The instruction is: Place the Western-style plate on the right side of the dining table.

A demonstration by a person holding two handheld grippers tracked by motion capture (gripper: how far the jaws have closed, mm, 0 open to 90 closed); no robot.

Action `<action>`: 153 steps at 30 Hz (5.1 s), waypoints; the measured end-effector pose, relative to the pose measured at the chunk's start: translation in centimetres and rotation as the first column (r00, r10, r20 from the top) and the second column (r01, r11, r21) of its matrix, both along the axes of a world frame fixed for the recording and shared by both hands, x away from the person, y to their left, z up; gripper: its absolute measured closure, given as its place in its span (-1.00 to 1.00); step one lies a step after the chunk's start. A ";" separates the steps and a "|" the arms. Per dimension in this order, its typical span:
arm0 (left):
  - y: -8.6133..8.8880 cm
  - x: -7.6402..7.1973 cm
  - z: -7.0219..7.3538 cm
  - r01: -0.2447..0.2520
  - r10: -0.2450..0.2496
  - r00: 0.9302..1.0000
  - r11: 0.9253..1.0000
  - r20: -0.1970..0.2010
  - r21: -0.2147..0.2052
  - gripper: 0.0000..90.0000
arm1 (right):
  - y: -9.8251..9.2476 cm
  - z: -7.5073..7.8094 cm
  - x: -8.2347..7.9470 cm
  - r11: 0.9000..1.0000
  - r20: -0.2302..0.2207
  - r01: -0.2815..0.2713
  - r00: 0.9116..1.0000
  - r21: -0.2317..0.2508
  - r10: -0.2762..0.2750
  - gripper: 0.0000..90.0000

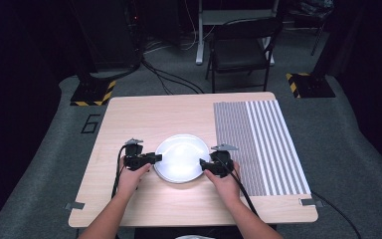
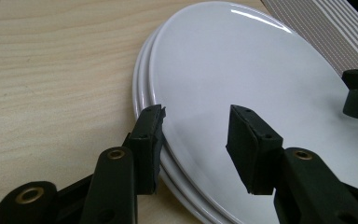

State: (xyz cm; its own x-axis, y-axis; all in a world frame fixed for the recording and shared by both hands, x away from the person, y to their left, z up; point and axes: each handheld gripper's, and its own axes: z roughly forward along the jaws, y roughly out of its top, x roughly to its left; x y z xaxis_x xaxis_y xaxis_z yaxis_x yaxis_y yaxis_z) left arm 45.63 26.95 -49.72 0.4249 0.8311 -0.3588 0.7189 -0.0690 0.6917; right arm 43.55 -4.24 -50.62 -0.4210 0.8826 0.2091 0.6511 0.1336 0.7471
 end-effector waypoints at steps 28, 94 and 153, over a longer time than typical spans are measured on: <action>-2.0 0.2 -0.3 0.049 -0.049 0.999 0.999 -0.001 -0.001 0.23 | -1.3 0.8 -0.2 0.999 -0.002 0.046 0.999 -0.004 -0.046 0.15; -7.8 1.1 -0.7 0.112 -0.114 0.992 0.993 0.045 0.029 0.25 | -6.8 2.2 -2.2 0.995 0.012 0.095 0.995 0.017 -0.095 0.27; -8.9 0.6 -0.2 0.096 -0.101 0.992 0.994 0.080 0.061 0.18 | -7.0 0.7 -1.7 0.987 -0.054 0.149 0.988 0.065 -0.146 0.19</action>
